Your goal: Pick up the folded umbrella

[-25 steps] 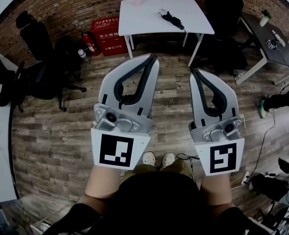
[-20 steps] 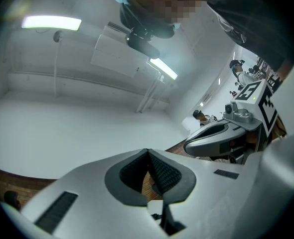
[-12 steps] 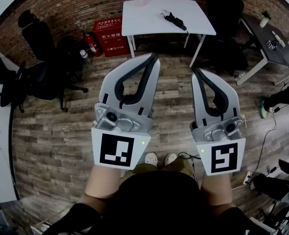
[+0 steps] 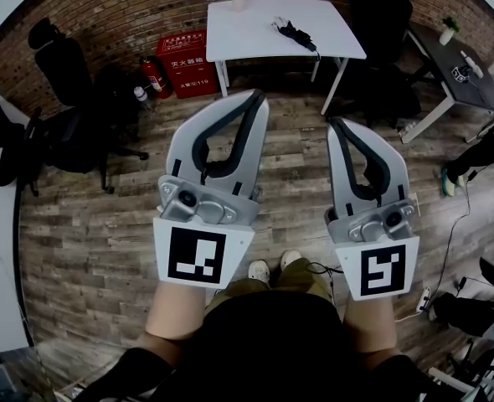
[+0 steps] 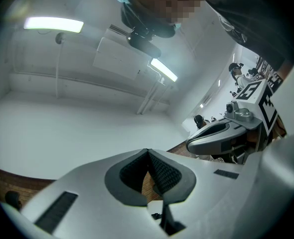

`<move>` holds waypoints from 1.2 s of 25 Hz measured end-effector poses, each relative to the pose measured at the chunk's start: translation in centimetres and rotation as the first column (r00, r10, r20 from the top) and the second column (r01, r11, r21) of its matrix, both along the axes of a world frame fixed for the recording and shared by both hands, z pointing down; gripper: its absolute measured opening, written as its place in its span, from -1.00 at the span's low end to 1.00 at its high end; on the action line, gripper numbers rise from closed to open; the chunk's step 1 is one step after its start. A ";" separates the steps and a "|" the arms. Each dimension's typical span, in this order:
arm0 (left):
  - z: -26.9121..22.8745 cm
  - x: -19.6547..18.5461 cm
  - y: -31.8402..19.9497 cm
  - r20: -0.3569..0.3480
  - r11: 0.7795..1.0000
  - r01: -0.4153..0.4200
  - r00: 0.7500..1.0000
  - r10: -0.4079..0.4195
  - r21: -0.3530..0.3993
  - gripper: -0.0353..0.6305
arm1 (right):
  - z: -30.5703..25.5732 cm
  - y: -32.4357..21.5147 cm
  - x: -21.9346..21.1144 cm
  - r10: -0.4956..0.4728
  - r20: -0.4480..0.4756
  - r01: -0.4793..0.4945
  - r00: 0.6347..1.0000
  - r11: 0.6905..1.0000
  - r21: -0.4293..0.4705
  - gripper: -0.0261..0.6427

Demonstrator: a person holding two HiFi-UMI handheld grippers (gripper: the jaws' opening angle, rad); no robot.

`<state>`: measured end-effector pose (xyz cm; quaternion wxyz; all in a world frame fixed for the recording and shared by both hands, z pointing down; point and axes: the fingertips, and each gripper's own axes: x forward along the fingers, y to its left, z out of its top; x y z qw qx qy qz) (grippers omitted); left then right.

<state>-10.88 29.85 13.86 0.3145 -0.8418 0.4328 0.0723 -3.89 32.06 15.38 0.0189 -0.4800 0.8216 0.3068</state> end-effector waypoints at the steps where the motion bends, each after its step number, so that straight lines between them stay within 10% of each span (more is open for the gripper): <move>1: 0.1 -0.1 0.0 -0.001 1.000 0.000 1.000 0.000 -0.001 -0.86 | 0.0 0.0 0.0 0.002 0.002 -0.002 1.000 1.000 -0.001 -0.84; 30: 0.2 -0.2 -6.2 -0.003 1.000 0.003 1.000 -0.003 0.029 -0.86 | -0.1 -6.4 0.2 0.001 0.003 -0.001 1.000 0.999 0.034 -0.84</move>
